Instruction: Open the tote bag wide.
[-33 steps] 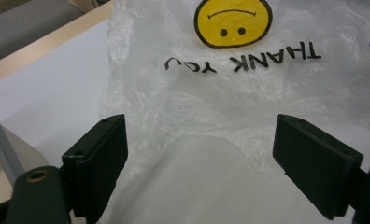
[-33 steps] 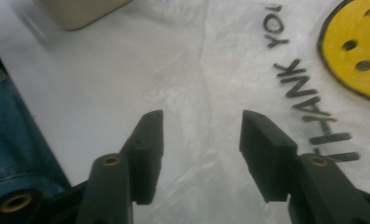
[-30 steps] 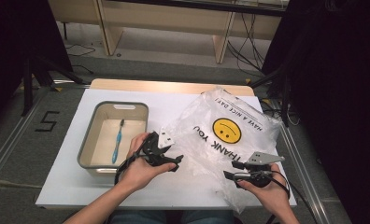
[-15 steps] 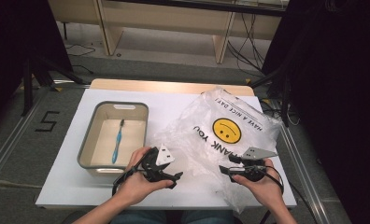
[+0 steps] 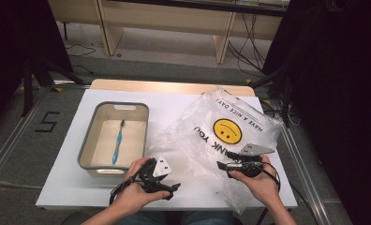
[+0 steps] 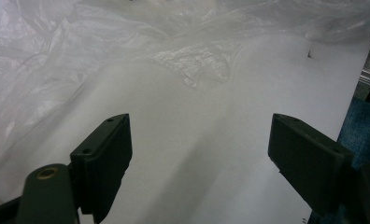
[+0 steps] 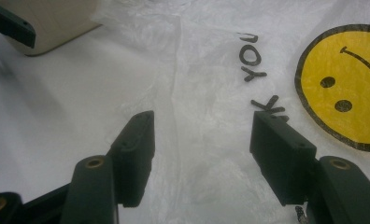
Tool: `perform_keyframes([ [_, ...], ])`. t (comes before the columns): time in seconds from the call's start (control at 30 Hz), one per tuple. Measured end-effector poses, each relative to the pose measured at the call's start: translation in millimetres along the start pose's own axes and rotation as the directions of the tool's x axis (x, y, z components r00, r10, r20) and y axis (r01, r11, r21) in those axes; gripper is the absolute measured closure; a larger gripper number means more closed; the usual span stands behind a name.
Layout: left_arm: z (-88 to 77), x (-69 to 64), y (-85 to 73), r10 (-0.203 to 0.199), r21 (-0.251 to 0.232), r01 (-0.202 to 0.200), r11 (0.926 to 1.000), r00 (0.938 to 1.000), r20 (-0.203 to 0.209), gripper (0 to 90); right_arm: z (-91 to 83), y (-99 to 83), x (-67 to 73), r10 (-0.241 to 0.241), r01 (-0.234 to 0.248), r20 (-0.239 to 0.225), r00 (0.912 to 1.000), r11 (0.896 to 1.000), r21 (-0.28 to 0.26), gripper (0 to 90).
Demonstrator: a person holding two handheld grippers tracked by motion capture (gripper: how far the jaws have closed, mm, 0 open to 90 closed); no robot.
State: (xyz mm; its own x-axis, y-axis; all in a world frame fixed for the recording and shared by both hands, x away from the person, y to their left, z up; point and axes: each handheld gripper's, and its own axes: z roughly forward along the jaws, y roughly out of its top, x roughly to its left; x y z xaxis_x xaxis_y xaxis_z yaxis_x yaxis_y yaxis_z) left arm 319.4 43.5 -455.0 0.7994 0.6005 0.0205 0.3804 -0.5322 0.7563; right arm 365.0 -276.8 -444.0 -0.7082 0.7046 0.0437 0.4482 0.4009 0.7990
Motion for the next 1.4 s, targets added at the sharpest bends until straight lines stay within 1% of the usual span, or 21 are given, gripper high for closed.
perform_keyframes([
  [0.17,1.3,0.1,-1.6,-0.002,0.010,0.002,0.9999,1.0000,0.008,21.7,3.2,2.2,0.3,-0.002,0.002,0.002,1.0000,1.000,0.000,41.2],
  [0.3,2.0,-0.2,-1.9,-0.003,0.008,0.003,1.0000,0.9999,0.010,21.8,7.1,4.8,-0.1,-0.006,0.006,0.000,1.0000,1.000,-0.003,41.2],
  [0.43,3.0,0.5,-2.3,-0.008,0.011,0.008,0.9999,0.9999,0.011,22.0,14.0,9.1,0.5,-0.007,0.007,-0.001,1.0000,1.000,0.012,41.4],
  [0.57,3.9,0.3,-2.2,-0.012,0.014,0.011,0.9998,0.9999,0.009,22.2,28.1,14.1,0.5,-0.030,0.031,-0.006,0.9995,0.998,0.059,41.7],
  [0.7,4.2,-1.0,-1.9,-0.004,0.017,0.003,0.9999,0.9999,0.011,22.3,44.5,17.2,0.0,-0.060,0.061,-0.016,0.9981,0.991,0.120,41.9],
  [0.87,5.6,-1.4,-2.5,-0.003,0.024,0.003,0.9997,0.9999,0.011,22.3,56.8,17.1,-1.1,-0.051,0.058,-0.045,0.9977,0.985,0.163,41.9],
  [0.93,6.0,-1.3,-2.5,-0.003,0.026,0.003,0.9996,1.0000,0.010,22.4,60.7,16.2,-0.7,-0.057,0.067,-0.059,0.9966,0.980,0.187,42.0],
  [1.03,6.0,-1.6,-2.5,-0.002,0.027,0.002,0.9996,1.0000,0.009,22.4,66.3,14.8,-0.1,-0.073,0.085,-0.065,0.9952,0.972,0.220,46.7],
  [1.2,6.6,-3.3,-2.3,0.002,0.030,-0.002,0.9996,1.0000,0.008,22.6,71.1,13.0,-1.1,-0.082,0.096,-0.063,0.9946,0.959,0.266,58.8],
  [1.27,7.1,-3.7,-2.3,0.005,0.030,-0.005,0.9995,0.9999,0.009,22.6,71.9,12.7,-1.4,-0.076,0.092,-0.068,0.9948,0.957,0.274,63.6],
  [1.37,8.1,-4.4,-2.4,0.004,0.032,-0.004,0.9995,0.9999,0.013,22.7,71.9,13.0,-2.6,-0.067,0.084,-0.070,0.9953,0.958,0.273,70.4],
  [1.4,8.4,-4.5,-2.4,0.005,0.033,-0.005,0.9994,0.9999,0.013,22.8,71.9,13.1,-2.5,-0.058,0.074,-0.068,0.9960,0.959,0.275,72.2],
])
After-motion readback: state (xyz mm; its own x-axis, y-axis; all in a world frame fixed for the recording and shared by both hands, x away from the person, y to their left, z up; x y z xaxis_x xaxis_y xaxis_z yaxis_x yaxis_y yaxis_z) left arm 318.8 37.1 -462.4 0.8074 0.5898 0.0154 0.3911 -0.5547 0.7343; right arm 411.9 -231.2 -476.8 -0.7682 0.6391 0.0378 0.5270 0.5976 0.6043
